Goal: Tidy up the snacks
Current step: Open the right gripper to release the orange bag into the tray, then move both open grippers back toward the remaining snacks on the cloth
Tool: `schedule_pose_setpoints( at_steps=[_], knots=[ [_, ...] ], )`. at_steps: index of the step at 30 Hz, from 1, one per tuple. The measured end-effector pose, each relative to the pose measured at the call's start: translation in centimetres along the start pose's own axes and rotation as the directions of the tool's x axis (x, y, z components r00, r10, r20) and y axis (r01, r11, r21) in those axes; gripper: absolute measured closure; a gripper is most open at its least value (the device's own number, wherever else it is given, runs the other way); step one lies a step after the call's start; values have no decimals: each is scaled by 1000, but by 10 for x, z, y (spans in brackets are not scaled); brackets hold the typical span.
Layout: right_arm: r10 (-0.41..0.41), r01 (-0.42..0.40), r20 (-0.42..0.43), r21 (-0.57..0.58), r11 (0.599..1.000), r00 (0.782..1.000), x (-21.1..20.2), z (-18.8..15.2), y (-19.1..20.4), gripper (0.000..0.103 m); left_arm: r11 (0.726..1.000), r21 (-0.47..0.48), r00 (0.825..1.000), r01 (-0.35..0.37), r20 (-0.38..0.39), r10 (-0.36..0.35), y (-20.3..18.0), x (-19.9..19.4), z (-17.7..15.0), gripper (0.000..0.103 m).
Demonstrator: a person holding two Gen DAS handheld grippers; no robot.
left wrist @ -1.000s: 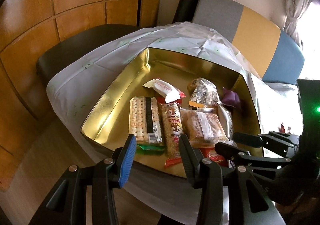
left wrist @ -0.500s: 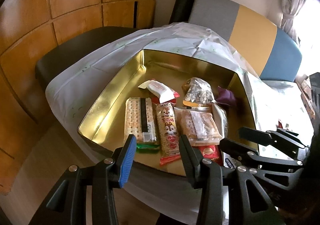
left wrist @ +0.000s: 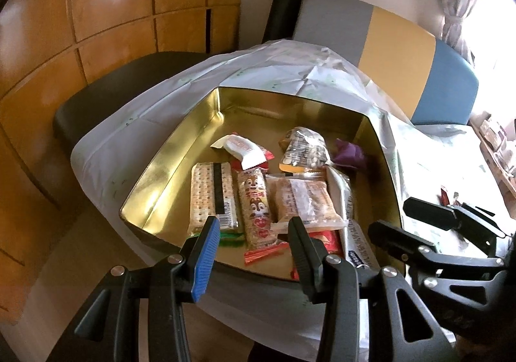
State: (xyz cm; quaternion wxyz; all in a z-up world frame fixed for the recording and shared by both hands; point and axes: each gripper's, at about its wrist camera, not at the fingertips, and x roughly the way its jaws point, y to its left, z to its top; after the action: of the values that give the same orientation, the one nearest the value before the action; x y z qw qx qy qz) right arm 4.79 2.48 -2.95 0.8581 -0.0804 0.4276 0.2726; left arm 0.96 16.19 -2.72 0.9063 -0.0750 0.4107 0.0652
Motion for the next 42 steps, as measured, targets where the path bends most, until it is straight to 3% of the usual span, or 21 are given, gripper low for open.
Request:
schedule_pose_setpoints(
  at_steps=[10,21,27,31,34,36,38,40,42],
  knots=[
    [-59,58,47,37,998,997,-33,-14,-33,23,998,57,999,36,18,-37,-19,-7,-3,58],
    [-200,201,-18,92,975,980,-57,-47,-110,19,981,162,994,106,-2,-107,-56,-7,-13,58],
    [-319,319,-45,2,948,947,-79,-65,-152,19,958,246,989,145,-9,-147,-83,-13,-19,58],
    [-425,424,-53,-20,905,904,-98,-84,-202,19,939,296,985,172,-19,-174,-103,-16,-23,58],
    [-506,510,-67,59,858,860,-104,-102,-249,19,927,318,980,201,-49,-195,-118,-14,-29,58],
    [-500,508,-88,193,840,861,-108,-120,-281,19,918,333,977,215,-63,-205,-128,-14,-33,58],
    [-507,550,-217,250,797,834,-101,-127,-307,20,908,349,973,230,-80,-216,-139,-13,-38,58],
    [-517,562,-223,263,784,826,-101,-126,-314,20,895,372,969,246,-96,-226,-152,-12,-43,58],
    [-492,539,-224,279,795,841,-101,-124,-315,20,887,381,965,262,-113,-237,-159,-11,-47,58]
  ],
)
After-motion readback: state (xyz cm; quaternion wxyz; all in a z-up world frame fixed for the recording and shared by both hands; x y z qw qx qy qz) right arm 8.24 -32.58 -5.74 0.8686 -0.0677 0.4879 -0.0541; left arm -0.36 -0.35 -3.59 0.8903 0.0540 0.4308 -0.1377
